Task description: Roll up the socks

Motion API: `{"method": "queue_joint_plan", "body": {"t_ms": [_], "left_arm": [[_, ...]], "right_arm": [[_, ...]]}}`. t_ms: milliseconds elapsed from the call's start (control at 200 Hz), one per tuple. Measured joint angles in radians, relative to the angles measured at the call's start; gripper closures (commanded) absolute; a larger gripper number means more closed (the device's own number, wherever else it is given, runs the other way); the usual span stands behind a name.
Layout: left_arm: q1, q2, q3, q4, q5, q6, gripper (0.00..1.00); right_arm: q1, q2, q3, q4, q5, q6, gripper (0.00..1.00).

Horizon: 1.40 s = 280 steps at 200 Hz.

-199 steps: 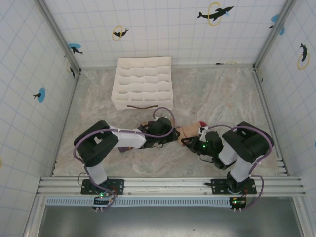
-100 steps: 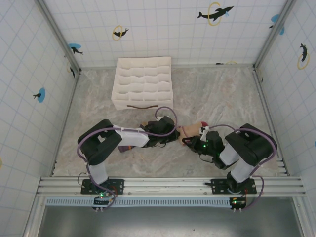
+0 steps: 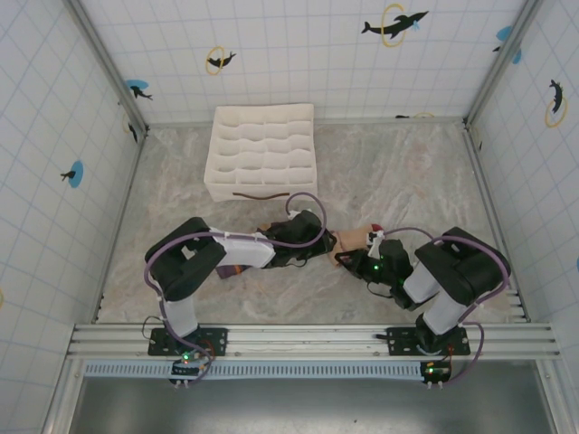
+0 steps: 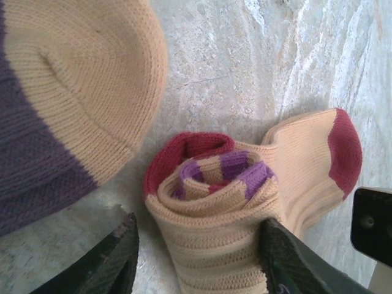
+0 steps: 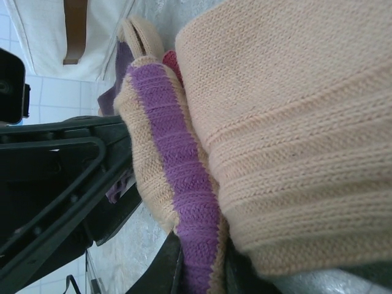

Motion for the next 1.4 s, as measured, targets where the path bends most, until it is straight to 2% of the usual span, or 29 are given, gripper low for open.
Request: {"method": "queue_joint_plan", "body": {"t_ms": [85,240,325,420,585,716,831,971,1136,1401], "left_arm": [[0.0,0.023,0.018,0.008,0.002,-0.002,0.6],[0.0,0.049,0.04,0.008,0.006,-0.005,0.69],[0.0,0.056,0.046,0.007,0.006,-0.016,0.85],[0.003,0.057,0.05,0.002,0.011,-0.019,1.0],[0.015,0.045,0.051,-0.024,0.034,-0.014,1.0],[0.021,0.004,0.028,-0.079,0.03,-0.01,1.0],[0.04,-0.056,-0.015,-0.131,-0.003,-0.007,1.0],[0.053,-0.113,-0.052,-0.19,-0.037,-0.008,1.0],[0.053,-0.165,-0.095,-0.221,-0.057,-0.025,1.0],[0.037,-0.213,-0.137,-0.243,-0.082,-0.066,1.0]], "right_arm": [[-0.005,0.011,0.0,0.014,-0.011,-0.001,1.0],[-0.012,0.034,0.0,0.047,-0.028,0.002,1.0],[-0.014,0.038,0.0,0.054,-0.038,0.002,1.0],[-0.019,0.036,0.0,0.054,-0.048,-0.003,0.9],[-0.019,-0.034,0.011,-0.036,-0.05,-0.07,0.77],[0.002,-0.179,0.038,-0.246,-0.051,-0.17,0.66],[0.068,-0.35,0.058,-0.486,0.018,-0.273,0.49],[0.163,-0.521,0.089,-0.695,0.139,-0.406,0.37],[0.313,-0.601,0.146,-0.821,0.327,-0.565,0.31],[0.609,-0.543,0.181,-0.834,0.691,-0.85,0.3]]}}
